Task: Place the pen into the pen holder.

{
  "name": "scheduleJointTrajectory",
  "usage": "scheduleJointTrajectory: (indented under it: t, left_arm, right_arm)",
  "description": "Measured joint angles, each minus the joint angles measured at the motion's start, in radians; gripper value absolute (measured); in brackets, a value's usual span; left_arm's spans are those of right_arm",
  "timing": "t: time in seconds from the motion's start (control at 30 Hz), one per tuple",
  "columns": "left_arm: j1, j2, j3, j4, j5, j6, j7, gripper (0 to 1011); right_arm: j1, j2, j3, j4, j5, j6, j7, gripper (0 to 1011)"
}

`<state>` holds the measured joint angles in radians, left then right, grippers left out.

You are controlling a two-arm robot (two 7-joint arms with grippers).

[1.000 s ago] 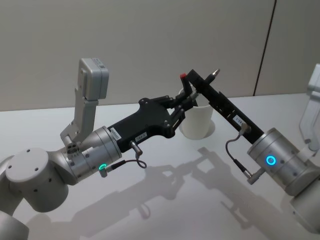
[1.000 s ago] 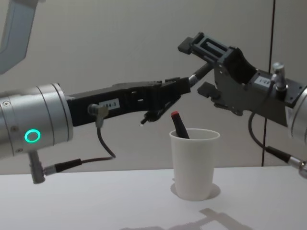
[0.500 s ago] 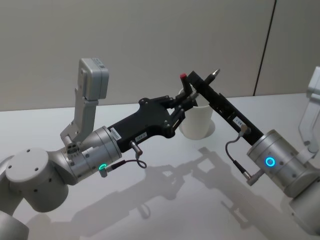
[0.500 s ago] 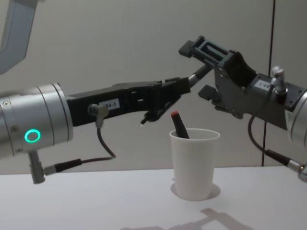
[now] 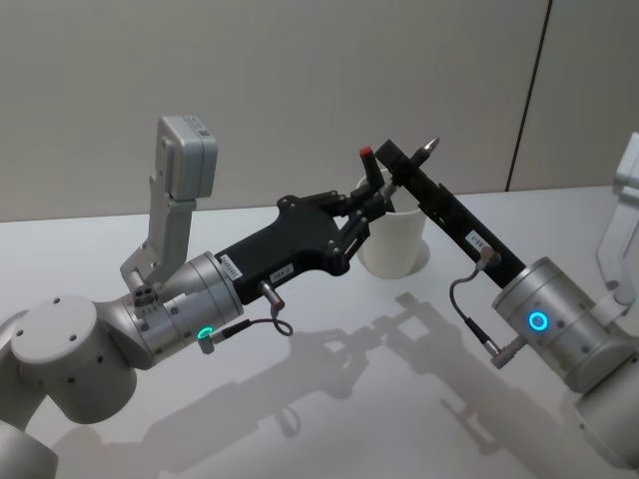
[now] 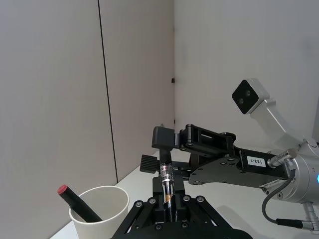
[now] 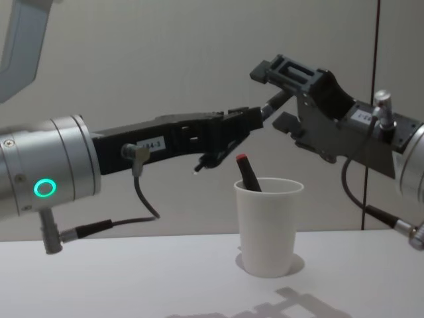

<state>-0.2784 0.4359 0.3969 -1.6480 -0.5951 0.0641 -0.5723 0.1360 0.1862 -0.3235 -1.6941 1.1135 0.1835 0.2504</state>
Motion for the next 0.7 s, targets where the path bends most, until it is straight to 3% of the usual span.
scheduleJointTrajectory:
  t: [0.23, 0.33, 0.5, 0.7]
  left_arm:
    - [0.0, 0.0, 0.0, 0.0, 0.0, 0.0, 0.0, 121]
    - [0.0, 0.0, 0.0, 0.0, 0.0, 0.0, 0.0, 121]
    - [0.0, 0.0, 0.0, 0.0, 0.0, 0.0, 0.0, 121]
    - [0.0, 0.0, 0.0, 0.0, 0.0, 0.0, 0.0, 121]
  right_arm:
    - [0.001, -0.001, -0.001, 0.001, 0.001, -0.004, -0.002, 653]
    - [0.001, -0.001, -0.001, 0.001, 0.001, -0.005, -0.003, 506]
    - [0.001, -0.001, -0.002, 0.001, 0.001, -0.006, -0.003, 404]
    - [0.002, -0.002, -0.002, 0.001, 0.002, -0.007, -0.002, 187]
